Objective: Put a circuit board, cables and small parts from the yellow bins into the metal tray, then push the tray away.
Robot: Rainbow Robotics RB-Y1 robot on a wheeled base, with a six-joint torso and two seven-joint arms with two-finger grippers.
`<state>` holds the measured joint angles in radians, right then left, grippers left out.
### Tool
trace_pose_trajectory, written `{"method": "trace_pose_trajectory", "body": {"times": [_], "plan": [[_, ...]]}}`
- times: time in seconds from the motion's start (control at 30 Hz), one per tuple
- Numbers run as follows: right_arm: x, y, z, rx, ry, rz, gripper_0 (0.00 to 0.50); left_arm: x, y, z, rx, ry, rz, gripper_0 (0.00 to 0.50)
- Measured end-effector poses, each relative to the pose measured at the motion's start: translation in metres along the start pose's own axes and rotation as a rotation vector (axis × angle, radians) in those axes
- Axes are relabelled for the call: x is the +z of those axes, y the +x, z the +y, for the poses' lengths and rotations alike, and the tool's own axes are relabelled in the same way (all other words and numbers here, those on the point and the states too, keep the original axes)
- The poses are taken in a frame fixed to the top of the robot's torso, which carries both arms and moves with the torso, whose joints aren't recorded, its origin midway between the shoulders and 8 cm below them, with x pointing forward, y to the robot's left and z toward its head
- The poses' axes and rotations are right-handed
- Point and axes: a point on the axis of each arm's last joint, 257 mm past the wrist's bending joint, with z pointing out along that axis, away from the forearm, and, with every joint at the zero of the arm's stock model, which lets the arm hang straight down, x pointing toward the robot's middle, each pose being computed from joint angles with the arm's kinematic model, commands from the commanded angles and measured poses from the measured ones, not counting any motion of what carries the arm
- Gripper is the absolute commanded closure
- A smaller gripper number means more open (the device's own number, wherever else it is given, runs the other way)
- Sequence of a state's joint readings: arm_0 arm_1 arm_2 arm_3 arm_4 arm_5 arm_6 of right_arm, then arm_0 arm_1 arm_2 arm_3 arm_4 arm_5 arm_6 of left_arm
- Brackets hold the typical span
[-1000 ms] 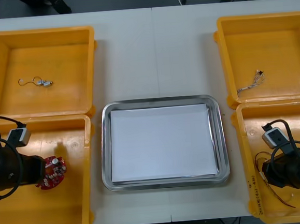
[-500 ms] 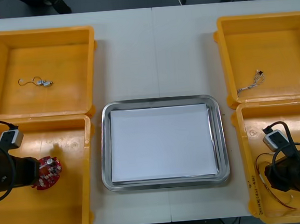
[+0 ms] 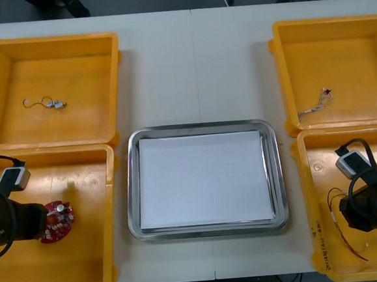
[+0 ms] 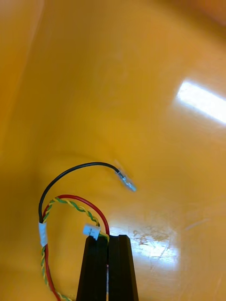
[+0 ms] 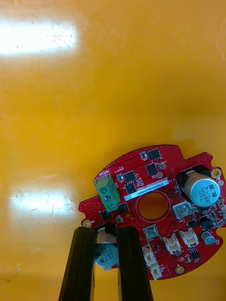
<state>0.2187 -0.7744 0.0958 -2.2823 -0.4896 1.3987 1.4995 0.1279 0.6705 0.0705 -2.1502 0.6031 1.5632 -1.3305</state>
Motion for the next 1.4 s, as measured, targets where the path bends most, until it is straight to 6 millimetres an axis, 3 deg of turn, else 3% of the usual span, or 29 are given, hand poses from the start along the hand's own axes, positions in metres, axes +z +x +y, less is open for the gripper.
{"method": "trace_pose_trajectory", "body": {"times": [0.2, 0.3, 0.47, 0.5, 0.53, 0.93, 1.17, 1.4], "plan": [[-0.01, -0.01, -0.015, 0.055, -0.013, -0.028, 0.5, 0.0, 0.001, 0.001, 0.0, -0.002, 0.002, 0.455], [-0.018, -0.014, -0.025, 0.081, -0.017, -0.041, 0.5, 0.0, 0.001, 0.001, 0.0, -0.003, 0.002, 0.381], [-0.029, -0.014, -0.046, 0.107, 0.006, -0.034, 0.5, 0.0, 0.001, 0.001, 0.0, -0.003, 0.002, 0.106], [-0.03, -0.014, -0.05, 0.111, 0.013, -0.035, 0.5, 0.0, 0.001, 0.001, 0.0, -0.003, 0.002, 0.016], [-0.032, -0.014, -0.053, 0.115, 0.02, -0.038, 0.5, 0.0, 0.001, 0.001, 0.0, -0.003, 0.002, 0.0], [-0.027, -0.013, -0.08, 0.154, 0.071, -0.064, 0.5, 0.0, 0.001, 0.001, 0.001, -0.002, 0.001, 0.0], [-0.016, 0.009, -0.087, 0.188, 0.075, -0.048, 0.5, -0.006, 0.008, 0.003, -0.019, 0.013, 0.039, 0.0], [-0.017, 0.025, -0.1, 0.213, 0.1, -0.031, 0.5, -0.019, 0.009, 0.006, -0.037, 0.03, 0.081, 0.0]]}}
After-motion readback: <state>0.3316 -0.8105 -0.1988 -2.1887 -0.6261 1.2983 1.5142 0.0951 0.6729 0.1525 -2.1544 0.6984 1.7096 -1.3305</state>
